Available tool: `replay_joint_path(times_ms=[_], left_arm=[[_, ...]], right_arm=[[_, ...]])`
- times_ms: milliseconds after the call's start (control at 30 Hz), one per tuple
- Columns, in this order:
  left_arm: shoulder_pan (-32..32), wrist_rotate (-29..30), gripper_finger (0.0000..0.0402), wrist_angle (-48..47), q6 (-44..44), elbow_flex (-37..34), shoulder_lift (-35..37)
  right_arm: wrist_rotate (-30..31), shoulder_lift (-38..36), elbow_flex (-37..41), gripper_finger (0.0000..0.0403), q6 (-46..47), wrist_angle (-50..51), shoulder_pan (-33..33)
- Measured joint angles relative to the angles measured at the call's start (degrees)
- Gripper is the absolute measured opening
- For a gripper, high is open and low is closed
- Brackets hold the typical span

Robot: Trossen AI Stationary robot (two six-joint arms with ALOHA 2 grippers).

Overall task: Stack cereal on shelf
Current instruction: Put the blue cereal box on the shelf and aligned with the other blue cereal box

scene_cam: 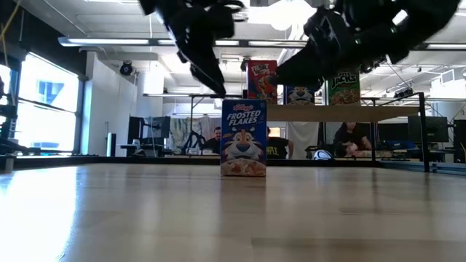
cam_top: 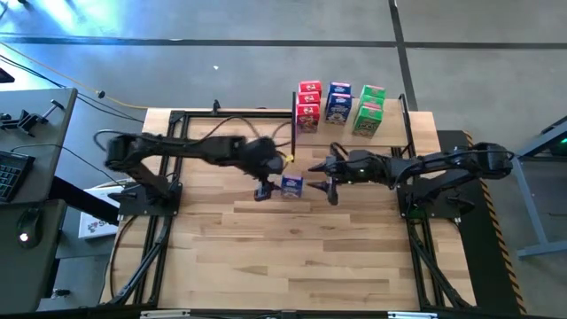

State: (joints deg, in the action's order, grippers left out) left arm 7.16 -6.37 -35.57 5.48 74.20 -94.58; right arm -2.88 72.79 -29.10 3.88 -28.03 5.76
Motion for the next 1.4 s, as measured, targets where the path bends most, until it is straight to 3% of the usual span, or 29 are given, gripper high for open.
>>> replay_joint_path(times_ms=[200, 400, 500, 667, 867, 1000, 1133, 1400], left_arm=[[0.1, -2.1, 0.0251, 29.1, -7.5, -21.7, 12.2], [0.4, -1.9, 0.0251, 60.8, -14.9, -38.8, 16.2], [1.0, -1.4, 0.0251, 69.9, -16.8, -43.7, 16.2], [1.8, 1.7, 0.0251, 76.2, -17.3, -48.3, 16.3], [2.3, 2.1, 0.0251, 76.3, -17.4, -50.3, 16.3], [2.3, 2.5, 0.0251, 77.4, -17.4, -51.5, 16.3], [2.3, 2.5, 0.0251, 78.0, -17.4, -52.0, 16.3], [2.3, 2.7, 0.025, 78.4, -16.9, -52.0, 16.3]], right_arm=[[1.1, 1.6, -15.0, 0.0269, 2.3, 25.0, -2.3], [1.2, 10.8, -30.4, 0.0284, 1.1, 42.5, -4.1], [1.8, 17.2, -38.2, 0.0284, 0.6, 50.9, -4.4], [4.1, 26.1, -49.4, 0.0284, 0.6, 62.9, -4.1], [7.3, 33.3, -57.6, 0.0284, 0.1, 70.9, -3.9], [9.0, 35.5, -59.2, 0.028, 0.2, 73.1, -3.8], [7.0, 36.7, -59.3, 0.0264, 0.7, 73.9, -3.1], [1.7, 36.7, -59.3, 0.0182, 0.3, 74.5, -1.5]])
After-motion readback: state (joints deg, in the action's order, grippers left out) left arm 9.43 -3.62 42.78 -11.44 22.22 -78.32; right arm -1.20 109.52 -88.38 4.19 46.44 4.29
